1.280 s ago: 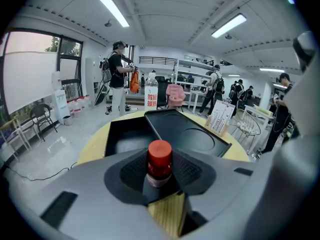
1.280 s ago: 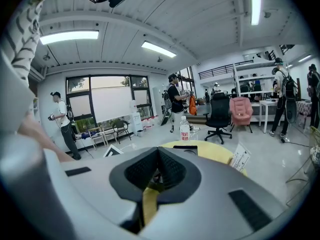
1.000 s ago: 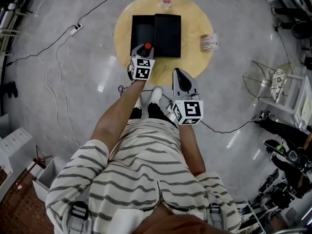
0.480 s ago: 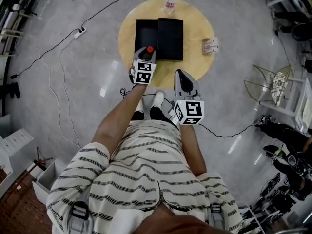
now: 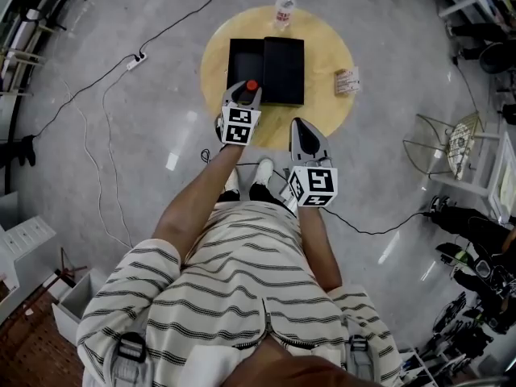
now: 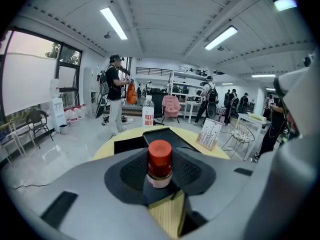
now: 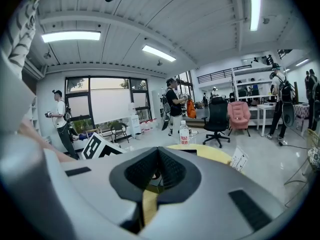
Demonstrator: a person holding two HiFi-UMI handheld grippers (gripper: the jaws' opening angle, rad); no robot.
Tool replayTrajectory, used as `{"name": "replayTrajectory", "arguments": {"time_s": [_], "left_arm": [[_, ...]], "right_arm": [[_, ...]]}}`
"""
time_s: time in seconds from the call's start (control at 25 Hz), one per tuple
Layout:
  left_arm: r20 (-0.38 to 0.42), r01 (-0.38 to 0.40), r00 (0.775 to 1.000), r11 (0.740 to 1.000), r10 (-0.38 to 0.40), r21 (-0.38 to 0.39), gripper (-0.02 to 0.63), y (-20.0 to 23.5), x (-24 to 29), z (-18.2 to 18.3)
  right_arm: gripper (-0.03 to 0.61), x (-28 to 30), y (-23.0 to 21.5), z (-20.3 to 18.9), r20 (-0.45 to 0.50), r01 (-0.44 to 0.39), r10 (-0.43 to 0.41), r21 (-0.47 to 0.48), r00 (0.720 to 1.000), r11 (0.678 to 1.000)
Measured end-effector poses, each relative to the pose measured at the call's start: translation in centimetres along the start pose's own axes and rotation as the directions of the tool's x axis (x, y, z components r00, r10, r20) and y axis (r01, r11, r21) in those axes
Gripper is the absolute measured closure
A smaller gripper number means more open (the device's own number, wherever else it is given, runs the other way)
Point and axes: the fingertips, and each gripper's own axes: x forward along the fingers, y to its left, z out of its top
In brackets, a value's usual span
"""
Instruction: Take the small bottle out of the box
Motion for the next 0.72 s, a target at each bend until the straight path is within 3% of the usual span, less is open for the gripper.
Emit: {"name": "replayTrajectory", "arguments": {"time_s": [0.72], "left_arm": [[0.091,0.031,0.995,0.999,-0.029,-0.019,0.465,-1.0,-5.7,3.9]], "right_arm": [[0.567,-1.3,1.3,0.5,0.033,-0.01,0.009,0.007,0.999,1.0]]}}
